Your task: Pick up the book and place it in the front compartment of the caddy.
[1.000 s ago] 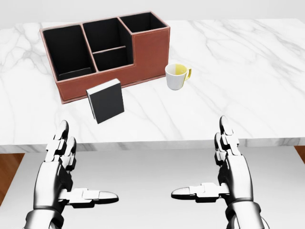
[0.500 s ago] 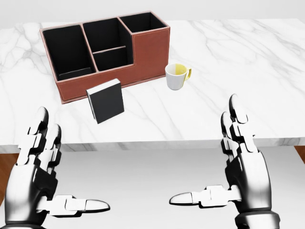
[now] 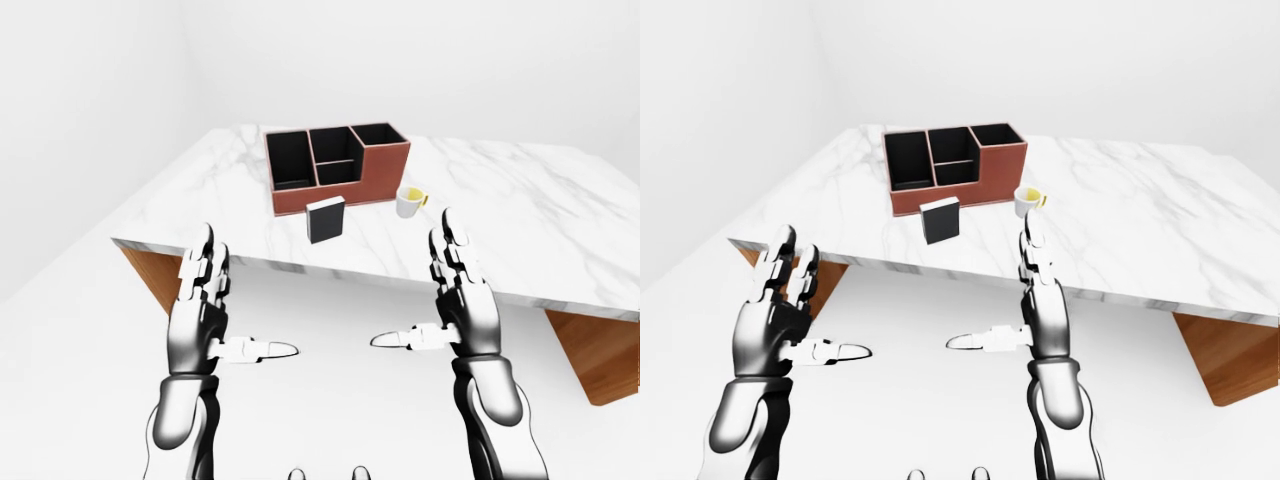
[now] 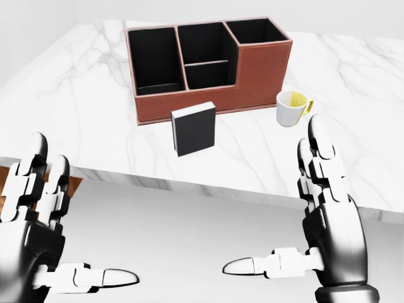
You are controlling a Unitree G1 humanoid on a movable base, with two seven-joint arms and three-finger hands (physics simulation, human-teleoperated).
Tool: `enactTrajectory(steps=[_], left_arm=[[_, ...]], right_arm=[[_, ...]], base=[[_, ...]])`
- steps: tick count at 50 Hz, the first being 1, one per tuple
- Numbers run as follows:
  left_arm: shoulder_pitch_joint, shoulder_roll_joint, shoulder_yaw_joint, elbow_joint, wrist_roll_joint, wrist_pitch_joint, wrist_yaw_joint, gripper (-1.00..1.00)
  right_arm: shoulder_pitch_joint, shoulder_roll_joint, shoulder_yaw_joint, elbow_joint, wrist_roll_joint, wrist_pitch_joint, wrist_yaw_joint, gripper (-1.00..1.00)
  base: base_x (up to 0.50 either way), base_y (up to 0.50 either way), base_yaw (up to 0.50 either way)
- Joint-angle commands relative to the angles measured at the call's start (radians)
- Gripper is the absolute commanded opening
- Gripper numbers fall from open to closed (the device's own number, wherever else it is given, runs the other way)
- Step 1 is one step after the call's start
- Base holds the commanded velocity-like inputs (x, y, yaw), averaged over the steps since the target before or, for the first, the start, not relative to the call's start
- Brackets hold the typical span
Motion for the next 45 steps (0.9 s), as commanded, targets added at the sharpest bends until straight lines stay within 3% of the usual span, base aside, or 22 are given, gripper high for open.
enactTrajectory(steps=[1,9,17,19,45], left_arm=[[0.001,0.000,0.007,-0.018,-0.010,0.000,-0.003,1.00],[-0.002,0.000,0.009,-0.008,-0.009,0.000,-0.004,1.00],[0.000,-0.001,0.009,-0.007,-0.008,0.000,-0.005,1.00],[0.002,-0.001,0.007,-0.009,-0.009,0.000,-0.006,1.00],[0.016,-0.003,0.002,-0.032,-0.009,0.000,-0.008,1.00]], right_arm=[[0.006,0.003,0.006,0.006,-0.004,0.000,-0.001,1.00],[0.001,0.007,0.008,0.022,-0.007,0.000,-0.019,1.00],[0.014,0.000,0.024,0.013,0.019,0.000,-0.001,1.00],[0.040,-0.001,0.030,-0.010,0.086,0.000,0.046,1.00],[0.043,-0.008,0.036,-0.006,0.076,0.000,0.037,1.00]], base=[[0.00,0.00,0.50],[0.00,0.00,0.48],[0.00,0.00,0.00],[0.32,0.10,0.00],[0.48,0.15,0.00]])
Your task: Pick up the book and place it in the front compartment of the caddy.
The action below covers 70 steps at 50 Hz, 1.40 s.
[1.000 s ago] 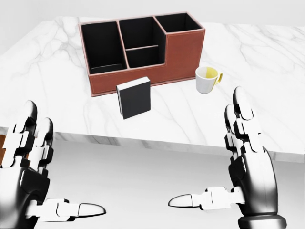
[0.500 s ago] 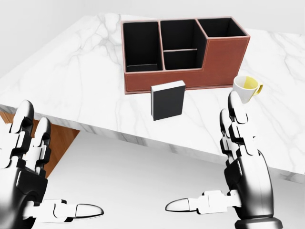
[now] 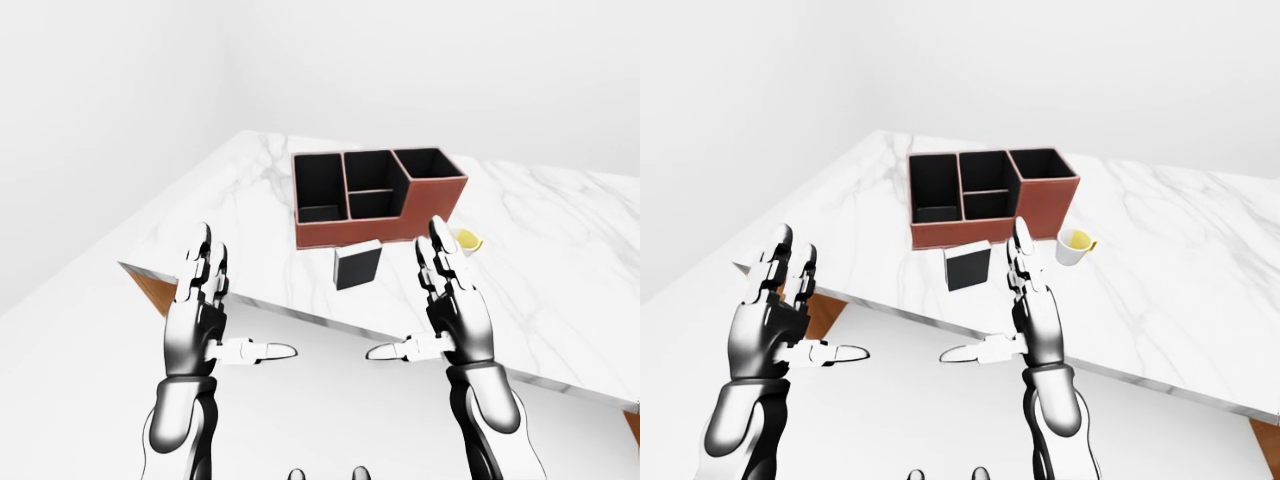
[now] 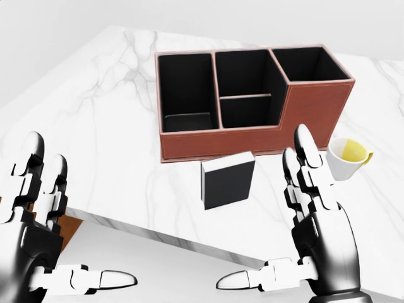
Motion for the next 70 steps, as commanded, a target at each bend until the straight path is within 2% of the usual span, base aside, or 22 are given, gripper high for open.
enactTrajectory(steps=[1,36,57,70], left_arm=[[0.010,0.000,-0.004,-0.015,0.000,0.000,-0.002,1.00],[0.006,-0.001,0.005,-0.027,-0.006,0.000,-0.003,1.00],[0.006,-0.002,0.011,-0.029,-0.010,0.000,-0.007,1.00],[0.011,-0.003,0.009,-0.044,-0.010,0.000,-0.006,1.00]], right_arm=[[0.005,-0.002,0.005,-0.002,0.003,0.000,0.003,1.00],[0.002,0.000,-0.009,0.016,-0.001,0.000,0.007,1.00],[0.020,-0.006,0.004,0.009,-0.006,0.000,0.012,1.00],[0.020,-0.001,0.003,0.003,0.004,0.000,0.010,1.00]], base=[[0.48,0.16,0.00],[0.47,0.15,0.00],[0.00,0.00,0.00],[0.27,0.05,0.00]])
